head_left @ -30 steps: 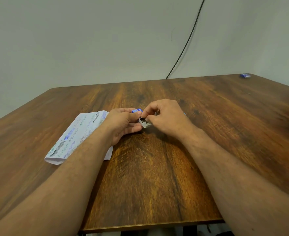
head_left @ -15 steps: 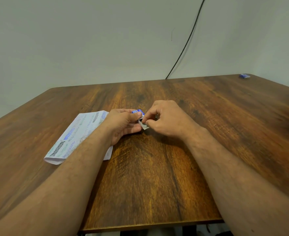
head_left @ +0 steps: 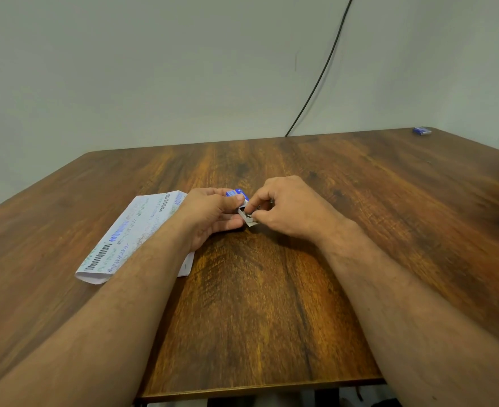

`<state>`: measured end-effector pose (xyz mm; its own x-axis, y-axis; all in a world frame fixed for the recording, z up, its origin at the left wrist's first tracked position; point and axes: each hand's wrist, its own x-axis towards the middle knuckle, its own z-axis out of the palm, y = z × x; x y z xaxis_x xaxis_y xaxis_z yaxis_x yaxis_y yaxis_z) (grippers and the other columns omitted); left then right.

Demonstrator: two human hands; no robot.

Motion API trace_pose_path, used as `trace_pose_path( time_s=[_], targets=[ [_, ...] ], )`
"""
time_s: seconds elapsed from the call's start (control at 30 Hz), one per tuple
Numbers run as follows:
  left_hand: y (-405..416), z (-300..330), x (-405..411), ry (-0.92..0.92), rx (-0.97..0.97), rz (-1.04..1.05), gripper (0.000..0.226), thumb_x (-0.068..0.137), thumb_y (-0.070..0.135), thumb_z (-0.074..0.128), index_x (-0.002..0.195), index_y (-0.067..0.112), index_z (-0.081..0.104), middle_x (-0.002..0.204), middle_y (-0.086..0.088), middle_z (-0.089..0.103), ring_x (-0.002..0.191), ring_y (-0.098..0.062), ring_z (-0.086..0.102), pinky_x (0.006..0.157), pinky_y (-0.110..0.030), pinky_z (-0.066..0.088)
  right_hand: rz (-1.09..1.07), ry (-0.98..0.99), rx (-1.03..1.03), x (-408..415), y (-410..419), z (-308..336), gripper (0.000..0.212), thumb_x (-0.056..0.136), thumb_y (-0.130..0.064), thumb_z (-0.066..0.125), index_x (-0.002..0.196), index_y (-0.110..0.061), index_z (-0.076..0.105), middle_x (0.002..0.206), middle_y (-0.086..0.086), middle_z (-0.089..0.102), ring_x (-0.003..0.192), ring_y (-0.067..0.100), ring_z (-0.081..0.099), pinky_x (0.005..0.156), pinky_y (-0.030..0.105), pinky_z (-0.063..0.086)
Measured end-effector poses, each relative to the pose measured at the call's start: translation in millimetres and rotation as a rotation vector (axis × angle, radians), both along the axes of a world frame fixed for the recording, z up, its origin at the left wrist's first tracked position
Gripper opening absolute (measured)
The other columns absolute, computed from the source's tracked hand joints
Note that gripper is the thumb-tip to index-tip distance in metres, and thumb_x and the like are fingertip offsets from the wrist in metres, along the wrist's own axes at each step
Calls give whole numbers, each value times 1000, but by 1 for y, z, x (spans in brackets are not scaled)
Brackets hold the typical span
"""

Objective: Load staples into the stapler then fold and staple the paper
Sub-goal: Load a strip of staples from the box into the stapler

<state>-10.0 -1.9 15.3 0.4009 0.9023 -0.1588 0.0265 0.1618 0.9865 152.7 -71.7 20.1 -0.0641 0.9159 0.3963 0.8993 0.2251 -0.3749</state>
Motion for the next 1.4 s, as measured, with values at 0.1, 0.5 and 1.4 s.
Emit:
trace_pose_path(
  time_s=[0.1, 0.5, 1.4],
  targets=[
    [0, 0, 0, 7, 1, -7, 25, 92, 3, 68, 116, 3, 66, 98, -22, 75, 67, -21, 76, 55, -23, 61, 7, -63, -6, 1, 0, 1, 20, 82, -22, 68, 95, -31, 80, 79, -15, 57, 79, 6, 56, 74, 23, 42],
    [-4, 3, 1, 26, 12, -32, 24, 92, 1, 66, 116, 2, 65, 93, -20, 75, 62, -19, 75, 57, -23, 62, 29, -104, 2, -1, 2, -1, 21, 81, -23, 67, 97, -32, 78, 68, -19, 49, 72, 6, 52, 73, 23, 40],
    [-1, 5, 2, -7, -14, -53, 15, 92, 4, 68, 107, 3, 69, 77, -13, 76, 62, -16, 74, 54, -21, 61, 25, 90, 70, -3, -2, 2, 20, 88, -10, 61, 97, -22, 75, 74, -17, 61, 55, -4, 52, 52, 8, 36]
  ],
)
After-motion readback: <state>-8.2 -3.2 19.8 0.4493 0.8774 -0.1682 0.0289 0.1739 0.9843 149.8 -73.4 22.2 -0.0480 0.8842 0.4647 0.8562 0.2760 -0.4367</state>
